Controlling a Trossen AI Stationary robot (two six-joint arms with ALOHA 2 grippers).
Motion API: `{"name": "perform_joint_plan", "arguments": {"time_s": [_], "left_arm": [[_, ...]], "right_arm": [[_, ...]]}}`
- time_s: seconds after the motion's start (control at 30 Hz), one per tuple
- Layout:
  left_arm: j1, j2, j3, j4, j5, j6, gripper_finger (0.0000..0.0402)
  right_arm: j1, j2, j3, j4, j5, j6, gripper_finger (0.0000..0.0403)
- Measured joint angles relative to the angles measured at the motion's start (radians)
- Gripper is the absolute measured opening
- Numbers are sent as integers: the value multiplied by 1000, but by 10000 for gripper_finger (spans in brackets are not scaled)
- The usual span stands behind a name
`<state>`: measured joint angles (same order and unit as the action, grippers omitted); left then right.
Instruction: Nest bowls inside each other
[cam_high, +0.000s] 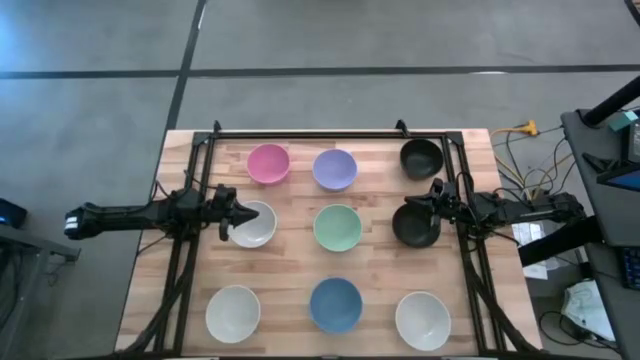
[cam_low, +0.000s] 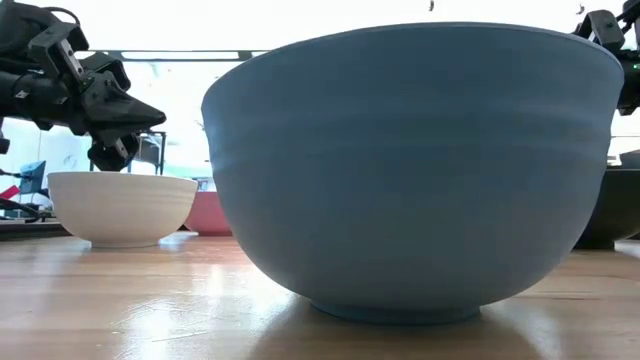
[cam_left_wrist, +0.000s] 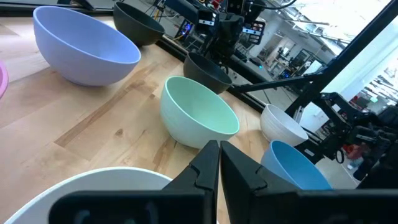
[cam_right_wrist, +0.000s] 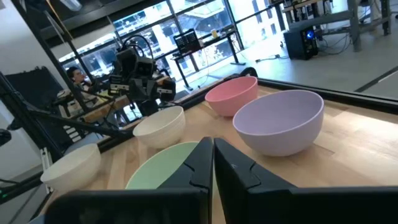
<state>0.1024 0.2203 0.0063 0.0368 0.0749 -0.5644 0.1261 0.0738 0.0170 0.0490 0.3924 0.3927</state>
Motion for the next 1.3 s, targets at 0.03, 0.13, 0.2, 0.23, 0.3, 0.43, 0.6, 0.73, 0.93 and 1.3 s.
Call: {"name": "perform_joint_plan", "arguments": {"time_s": [0.03, 0.13, 0.2, 0.23, 0.3, 0.43, 0.6, 0.73, 0.93, 1.3], "left_arm": [[0, 0, 0, 0, 0, 0, 0], [0, 0, 0, 0, 0, 0, 0], [0, 0, 0, 0, 0, 0, 0], [0, 0, 0, 0, 0, 0, 0], [0, 0, 0, 0, 0, 0, 0], [0, 0, 0, 0, 0, 0, 0], [0, 0, 0, 0, 0, 0, 0], [0, 2, 0, 92, -41, -124, 0], [0, 5, 0, 522, -311, -598, 0], [1, 24, 36, 1144, -675, -230, 0]], "right_arm": [[0, 0, 0, 0, 0, 0, 9], [0, 0, 0, 2, 0, 3, 9], [1, 0, 0, 33, -6, 81, 9], [0, 0, 0, 64, -24, 192, 9], [0, -1, 0, 146, -62, 381, 9], [0, 0, 0, 313, -68, 362, 9], [0, 2, 0, 603, 28, 481, 9], [0, 8, 0, 773, 199, 555, 9], [0, 94, 60, 796, 186, 553, 9], [1, 716, 480, 793, -1, 391, 9]]}}
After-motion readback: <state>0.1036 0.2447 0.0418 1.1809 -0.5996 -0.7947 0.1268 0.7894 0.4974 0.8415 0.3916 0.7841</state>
